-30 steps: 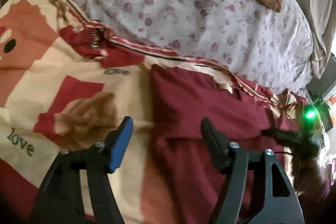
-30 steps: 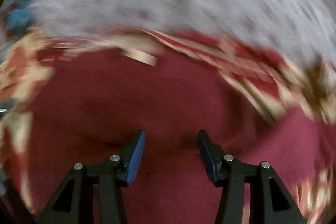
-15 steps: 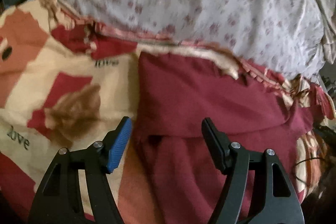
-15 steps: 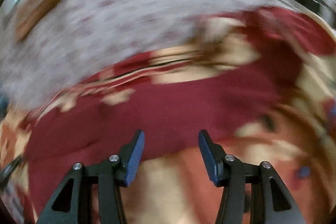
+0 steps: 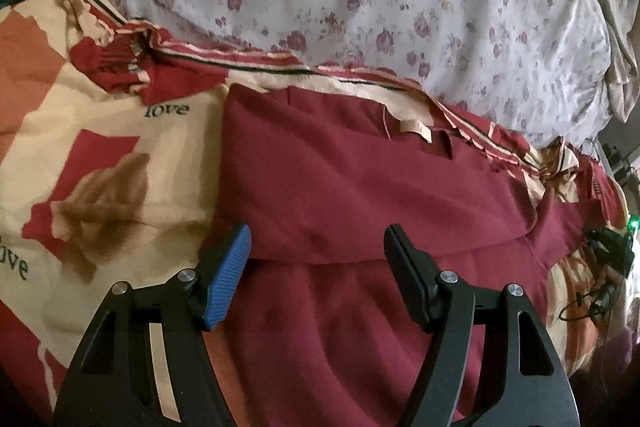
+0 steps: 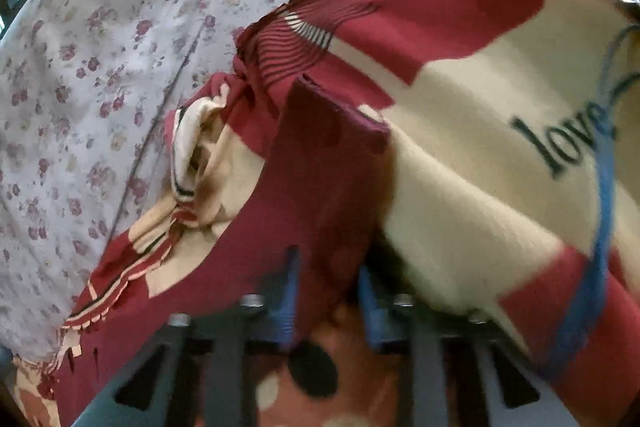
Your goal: Fold small clothes
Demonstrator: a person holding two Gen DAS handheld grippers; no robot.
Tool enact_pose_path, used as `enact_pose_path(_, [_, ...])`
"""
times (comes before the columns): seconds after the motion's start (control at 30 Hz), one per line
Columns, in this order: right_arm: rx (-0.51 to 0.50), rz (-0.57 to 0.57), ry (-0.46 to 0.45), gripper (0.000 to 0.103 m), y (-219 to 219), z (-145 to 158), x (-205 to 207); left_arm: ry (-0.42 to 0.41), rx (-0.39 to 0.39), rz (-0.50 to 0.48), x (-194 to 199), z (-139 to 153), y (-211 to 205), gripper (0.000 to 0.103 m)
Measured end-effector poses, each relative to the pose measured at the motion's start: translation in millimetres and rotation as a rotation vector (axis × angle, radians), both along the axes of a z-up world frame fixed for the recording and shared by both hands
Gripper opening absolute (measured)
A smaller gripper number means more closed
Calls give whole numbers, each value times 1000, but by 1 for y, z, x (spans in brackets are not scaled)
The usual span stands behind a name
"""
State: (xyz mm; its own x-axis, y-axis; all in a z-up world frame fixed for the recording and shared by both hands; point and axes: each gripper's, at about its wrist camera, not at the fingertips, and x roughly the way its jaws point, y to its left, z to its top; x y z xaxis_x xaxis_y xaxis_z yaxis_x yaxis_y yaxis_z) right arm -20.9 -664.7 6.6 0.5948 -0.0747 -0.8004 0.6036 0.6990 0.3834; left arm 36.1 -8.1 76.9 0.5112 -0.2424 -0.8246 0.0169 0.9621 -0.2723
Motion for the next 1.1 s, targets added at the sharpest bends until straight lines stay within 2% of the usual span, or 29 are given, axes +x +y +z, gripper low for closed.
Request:
enact_pose_path(0.03, [10, 8, -17, 10, -2, 0, 2, 2, -8, 2, 0, 0, 0, 69])
enact_pose_path(0.1, [17, 28, -43, 6, 1, 7, 2, -1, -17, 5, 0, 2, 1, 69])
enact_pose_path(0.2, [-31, 120, -134, 6, 24, 43, -1, -22, -24, 15, 0, 9, 5, 69])
enact_pose_path(0.33, [-68, 291, -249, 6, 80, 98, 4, -50, -60, 40, 2, 20, 14, 69])
enact_pose_path(0.43, [-72, 461, -336, 6, 147, 134, 19, -81, -96, 47, 1, 30, 19, 69])
enact_pose_path(0.53, [-61, 682, -395, 6, 240, 156, 40, -97, -112, 36, 1, 35, 20, 69])
enact_pose_path(0.63, [-25, 848, -388, 6, 330, 146, 56, -100, -146, 22, 3, 34, 23, 69])
enact_pose_path(0.73, [2, 933, -347, 6, 399, 114, 68, -99, -211, 3, 6, 28, 27, 69])
enact_pose_path(0.83, [62, 1019, -218, 9, 450, 66, 76, -68, -250, 9, 12, 17, 30, 69])
enact_pose_path(0.87, [74, 1050, -156, 16, 458, 51, 77, -51, -260, 8, 15, 13, 31, 69])
enact_pose_path(0.9, [78, 1062, -124, 29, 458, 43, 75, -31, -265, 5, 17, 9, 30, 69])
enact_pose_path(0.97, [82, 1075, -113, 41, 448, 44, 65, -23, -270, -17, 20, 5, 27, 69])
enact_pose_path(1.1, [42, 1046, -183, 45, 396, 76, 34, -7, -258, -65, 25, 4, 10, 73])
